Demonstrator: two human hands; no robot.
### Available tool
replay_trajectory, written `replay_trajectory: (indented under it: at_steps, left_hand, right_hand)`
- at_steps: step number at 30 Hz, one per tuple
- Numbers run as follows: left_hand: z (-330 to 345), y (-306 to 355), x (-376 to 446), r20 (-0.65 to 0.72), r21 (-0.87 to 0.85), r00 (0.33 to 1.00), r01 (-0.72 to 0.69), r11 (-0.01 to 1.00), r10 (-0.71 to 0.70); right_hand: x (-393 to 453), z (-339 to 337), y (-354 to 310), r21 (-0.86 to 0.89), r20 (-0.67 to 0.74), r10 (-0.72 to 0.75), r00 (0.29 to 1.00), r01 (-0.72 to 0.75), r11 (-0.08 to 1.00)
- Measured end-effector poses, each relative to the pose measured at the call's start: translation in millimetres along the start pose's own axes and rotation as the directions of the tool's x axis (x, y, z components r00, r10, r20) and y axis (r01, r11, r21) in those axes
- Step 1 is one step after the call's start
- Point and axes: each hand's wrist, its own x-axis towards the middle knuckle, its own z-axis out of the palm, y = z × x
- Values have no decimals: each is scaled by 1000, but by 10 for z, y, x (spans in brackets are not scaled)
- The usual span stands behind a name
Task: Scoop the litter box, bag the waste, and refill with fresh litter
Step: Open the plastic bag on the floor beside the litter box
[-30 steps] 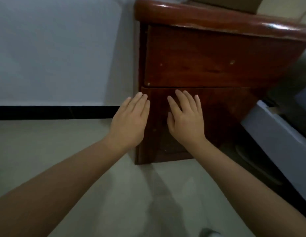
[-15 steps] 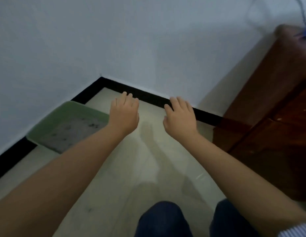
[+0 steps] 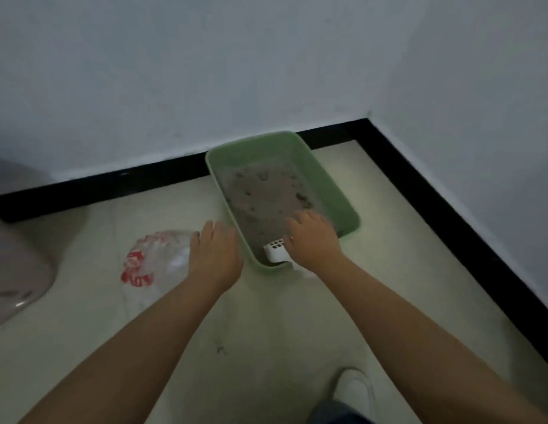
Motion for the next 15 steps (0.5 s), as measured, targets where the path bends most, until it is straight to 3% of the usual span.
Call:
replay_trajectory:
  at_steps: [5, 8, 11, 15]
  left_hand:
    - [556, -516, 109, 44, -101, 984, 174, 980, -170]
    - [883, -855, 28, -111, -344, 981, 114, 932, -161]
    - [1186, -1157, -194, -175, -544, 921, 204, 814, -347]
    - [1458, -1342, -490, -150, -529, 911, 255, 809, -385]
  right_hand:
    - [579, 625, -402, 11, 95, -177, 980, 177, 984]
    - [782, 915, -739, 78, 94, -313, 945, 306, 949]
    - [875, 1158, -1000, 74, 131, -399, 907, 393, 917]
    - [797, 1379, -1191, 148, 179, -534, 826, 514, 845]
